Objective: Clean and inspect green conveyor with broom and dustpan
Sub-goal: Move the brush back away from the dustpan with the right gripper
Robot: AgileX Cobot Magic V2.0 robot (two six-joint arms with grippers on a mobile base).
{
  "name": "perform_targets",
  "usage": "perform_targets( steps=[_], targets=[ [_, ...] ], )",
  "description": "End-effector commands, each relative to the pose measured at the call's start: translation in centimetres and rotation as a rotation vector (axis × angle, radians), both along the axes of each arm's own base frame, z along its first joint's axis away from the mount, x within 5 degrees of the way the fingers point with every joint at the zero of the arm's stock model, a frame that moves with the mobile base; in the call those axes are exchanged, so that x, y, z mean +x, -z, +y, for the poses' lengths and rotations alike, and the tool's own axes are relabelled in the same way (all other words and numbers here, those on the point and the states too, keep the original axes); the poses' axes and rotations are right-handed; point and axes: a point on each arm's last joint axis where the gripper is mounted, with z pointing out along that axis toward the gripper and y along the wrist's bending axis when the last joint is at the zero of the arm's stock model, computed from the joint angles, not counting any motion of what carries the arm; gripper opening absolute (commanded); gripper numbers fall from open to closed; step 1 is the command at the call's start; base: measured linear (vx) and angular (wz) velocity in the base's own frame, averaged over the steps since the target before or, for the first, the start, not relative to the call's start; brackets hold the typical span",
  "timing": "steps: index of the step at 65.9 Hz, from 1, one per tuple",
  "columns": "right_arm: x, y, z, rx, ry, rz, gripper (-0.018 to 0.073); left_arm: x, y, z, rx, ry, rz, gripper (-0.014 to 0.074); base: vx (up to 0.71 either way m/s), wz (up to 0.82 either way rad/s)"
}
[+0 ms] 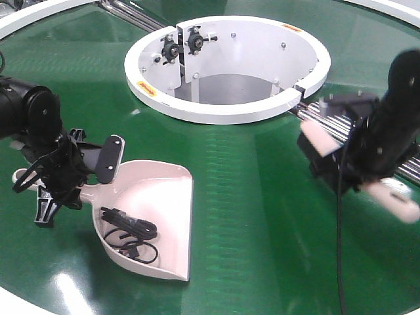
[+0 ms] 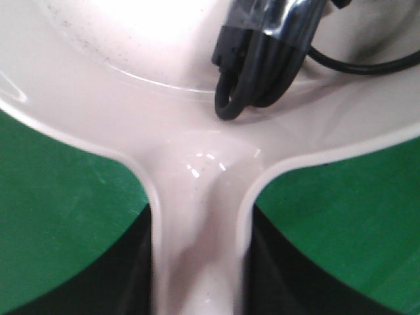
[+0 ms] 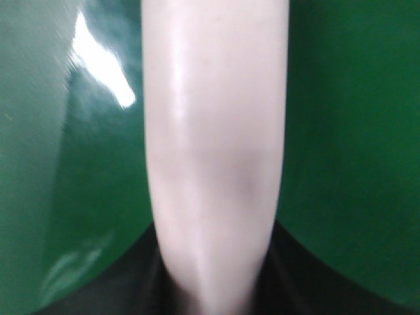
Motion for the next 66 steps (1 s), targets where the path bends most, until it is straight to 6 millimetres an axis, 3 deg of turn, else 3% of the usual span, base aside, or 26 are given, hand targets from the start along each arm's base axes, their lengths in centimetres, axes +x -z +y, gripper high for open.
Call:
perform_targets(
  steps=[1, 16, 31, 52, 66],
  targets=[
    [-1.0, 0.3, -0.2, -0.003, -0.015, -0.055, 0.0004, -0.2, -2.1, -0.4, -0.022, 0.013, -0.05, -0.0006, 0.0, 0.0],
    [-2.8, 3.8, -0.7, -0.037, -0.026, 0.028, 0.0004, -0.2, -2.1, -0.4, -0.022, 0.013, -0.05, -0.0006, 0.0, 0.0],
    [-3.7, 5.4, -0.8, -0.038, -0.011, 0.057, 0.0007, -0.2, -2.1, -0.4, -0.022, 0.013, -0.05, -0.0006, 0.0, 0.0],
    [-4.0, 5.7, -0.8, -0.034, 0.01, 0.073, 0.0046, -0.2, -2.0, -0.8, -0.075, -0.006, -0.045, -0.0006, 0.0, 0.0],
    [-4.0, 5.7, -0.8, -0.031, 0.011, 0.073, 0.0163, -0.4, -2.0, -1.4, -0.152, -0.035, -0.02, -0.0006, 0.0, 0.0]
  ],
)
